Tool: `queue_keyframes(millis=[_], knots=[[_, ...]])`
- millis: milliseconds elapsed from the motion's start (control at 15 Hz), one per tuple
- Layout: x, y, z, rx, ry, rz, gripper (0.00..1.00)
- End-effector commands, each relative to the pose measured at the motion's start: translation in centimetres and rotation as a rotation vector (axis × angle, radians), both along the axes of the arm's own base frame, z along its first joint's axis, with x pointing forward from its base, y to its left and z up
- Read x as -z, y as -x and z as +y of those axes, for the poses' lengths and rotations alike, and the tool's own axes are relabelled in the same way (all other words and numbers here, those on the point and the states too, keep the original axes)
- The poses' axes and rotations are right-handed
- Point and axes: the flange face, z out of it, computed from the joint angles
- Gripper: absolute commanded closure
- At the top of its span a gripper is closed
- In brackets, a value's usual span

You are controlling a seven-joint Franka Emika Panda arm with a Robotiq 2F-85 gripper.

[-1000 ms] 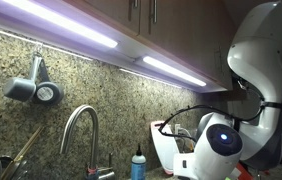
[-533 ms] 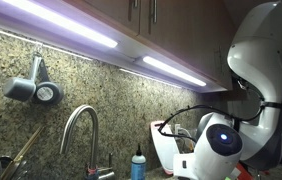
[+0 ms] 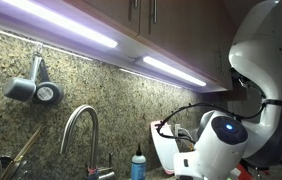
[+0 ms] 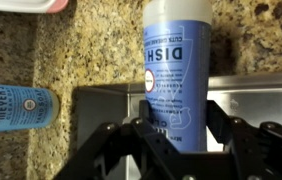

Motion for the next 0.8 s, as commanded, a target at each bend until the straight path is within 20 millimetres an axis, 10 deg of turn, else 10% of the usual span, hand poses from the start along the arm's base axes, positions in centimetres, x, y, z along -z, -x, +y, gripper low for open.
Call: queue_keyframes(millis=[0,733], knots=[[-1.7,2.4,0.3,-0.062,-0.049,0.024,0.67],[-6.8,5.8,-3.3,-0.278,-0.357,0.081,0.67]])
